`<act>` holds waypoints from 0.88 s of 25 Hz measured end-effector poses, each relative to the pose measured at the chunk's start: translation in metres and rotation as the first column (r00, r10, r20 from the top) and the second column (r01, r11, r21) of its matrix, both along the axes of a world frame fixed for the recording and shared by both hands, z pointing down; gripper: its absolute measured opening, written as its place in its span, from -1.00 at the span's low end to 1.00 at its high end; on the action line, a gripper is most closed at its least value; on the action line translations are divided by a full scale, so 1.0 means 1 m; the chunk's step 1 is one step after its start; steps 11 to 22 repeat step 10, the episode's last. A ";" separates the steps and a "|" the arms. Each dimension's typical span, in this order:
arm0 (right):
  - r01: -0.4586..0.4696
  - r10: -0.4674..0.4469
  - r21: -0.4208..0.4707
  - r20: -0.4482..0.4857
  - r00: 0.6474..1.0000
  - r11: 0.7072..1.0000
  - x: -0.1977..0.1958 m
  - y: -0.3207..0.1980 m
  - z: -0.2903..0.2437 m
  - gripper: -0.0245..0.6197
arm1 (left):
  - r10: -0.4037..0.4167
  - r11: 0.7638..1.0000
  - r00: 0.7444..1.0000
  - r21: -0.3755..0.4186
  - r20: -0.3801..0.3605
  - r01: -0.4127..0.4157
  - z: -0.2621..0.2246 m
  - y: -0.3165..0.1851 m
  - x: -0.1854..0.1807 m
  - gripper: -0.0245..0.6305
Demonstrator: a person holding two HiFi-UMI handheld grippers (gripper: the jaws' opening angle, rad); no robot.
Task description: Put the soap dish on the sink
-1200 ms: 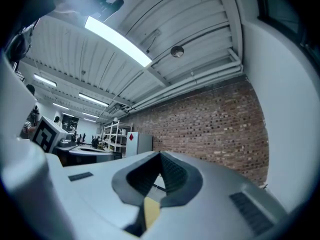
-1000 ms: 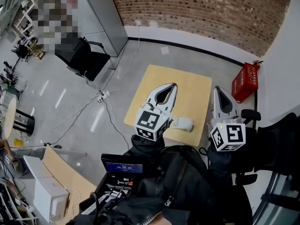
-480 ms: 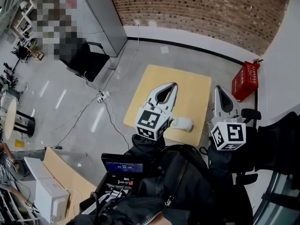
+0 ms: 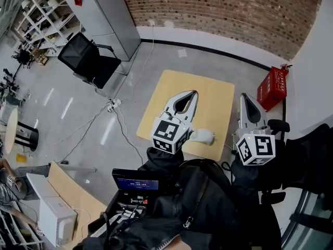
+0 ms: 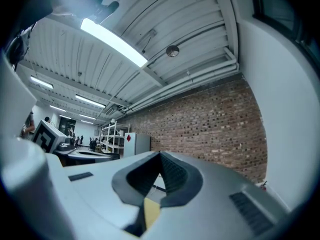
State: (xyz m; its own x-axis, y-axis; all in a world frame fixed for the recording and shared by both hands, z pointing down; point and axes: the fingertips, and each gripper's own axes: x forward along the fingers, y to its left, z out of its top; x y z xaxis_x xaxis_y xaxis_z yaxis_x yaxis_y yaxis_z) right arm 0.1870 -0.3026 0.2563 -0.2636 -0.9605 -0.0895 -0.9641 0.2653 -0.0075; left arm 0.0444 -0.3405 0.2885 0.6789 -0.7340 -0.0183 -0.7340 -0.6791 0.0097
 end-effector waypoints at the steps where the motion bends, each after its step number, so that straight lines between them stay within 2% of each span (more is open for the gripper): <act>1: -0.001 0.001 -0.001 -0.001 1.000 1.000 0.001 0.000 0.000 -0.90 | 0.000 1.000 1.000 -0.001 0.001 0.000 0.001 0.000 0.000 -0.92; 22: 0.011 -0.011 -0.016 -0.011 1.000 1.000 -0.008 -0.004 0.005 -0.90 | 0.008 1.000 1.000 -0.012 0.008 -0.007 0.005 -0.004 -0.003 -0.92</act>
